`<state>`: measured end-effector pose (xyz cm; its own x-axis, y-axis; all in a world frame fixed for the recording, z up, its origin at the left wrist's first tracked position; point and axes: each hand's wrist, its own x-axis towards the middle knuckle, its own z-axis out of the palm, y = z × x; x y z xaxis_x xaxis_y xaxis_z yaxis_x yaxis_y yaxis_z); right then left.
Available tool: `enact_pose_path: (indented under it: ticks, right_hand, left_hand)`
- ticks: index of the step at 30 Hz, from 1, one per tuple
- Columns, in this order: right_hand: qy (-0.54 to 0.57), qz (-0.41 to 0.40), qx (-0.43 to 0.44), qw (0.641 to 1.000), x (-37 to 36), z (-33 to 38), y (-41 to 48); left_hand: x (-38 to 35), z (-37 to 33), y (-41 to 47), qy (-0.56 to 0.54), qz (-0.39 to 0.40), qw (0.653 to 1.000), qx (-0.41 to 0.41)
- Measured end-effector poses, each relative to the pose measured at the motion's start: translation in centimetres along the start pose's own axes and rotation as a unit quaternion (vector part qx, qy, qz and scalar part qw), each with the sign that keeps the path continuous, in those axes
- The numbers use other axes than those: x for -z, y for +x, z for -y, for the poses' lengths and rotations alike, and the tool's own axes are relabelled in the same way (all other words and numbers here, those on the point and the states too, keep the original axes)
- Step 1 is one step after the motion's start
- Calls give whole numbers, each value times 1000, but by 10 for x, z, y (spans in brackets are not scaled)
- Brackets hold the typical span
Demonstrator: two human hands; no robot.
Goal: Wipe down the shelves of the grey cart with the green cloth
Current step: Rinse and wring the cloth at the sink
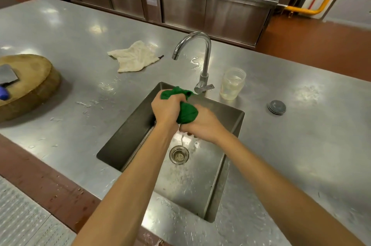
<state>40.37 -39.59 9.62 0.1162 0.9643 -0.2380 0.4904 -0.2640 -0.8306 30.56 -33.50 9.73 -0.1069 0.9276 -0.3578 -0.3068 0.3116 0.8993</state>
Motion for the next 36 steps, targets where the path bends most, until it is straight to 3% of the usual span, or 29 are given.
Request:
enact_pose_path:
  ticks: [1, 3, 5, 8, 14, 18, 21, 26, 30, 36]
  right_hand:
    - [-94, -75, 37, 992, -2, -1, 0]
    - [-262, -193, 137, 935, -9, -8, -4]
    - [-343, -237, 201, 887, -20, -15, -11]
    - [-366, -246, 159, 883, -23, -19, -9]
    - [-217, -205, 52, 953, -8, -7, 8]
    - [-135, -93, 92, 982, -2, -2, 8]
    - [-21, -22, 76, 997, 0, -3, 5]
    - [182, 31, 26, 982, -3, -10, -5]
    - [301, 55, 2, 952, -9, -9, -5]
    - [365, 83, 0, 927, -13, -13, 0]
  left_hand:
    - [0, 1, 2, -25, -40, 998, 29]
    - [1, 2, 4, -78, -84, 989, 91]
    - [1, -1, 3, -113, -72, 981, 141]
    - [-3, -2, -3, -98, -24, 978, 180]
    - [-11, -1, -7, -7, -34, 998, 61]
    - [-8, -6, -6, 94, -11, 995, -30]
    - [-6, -11, -7, 156, 48, 983, -85]
    - [-4, -20, -9, 239, 166, 943, -162]
    - [-12, -33, -8, 252, 232, 924, -172]
    - [-15, -43, -4, 248, 325, 898, -162]
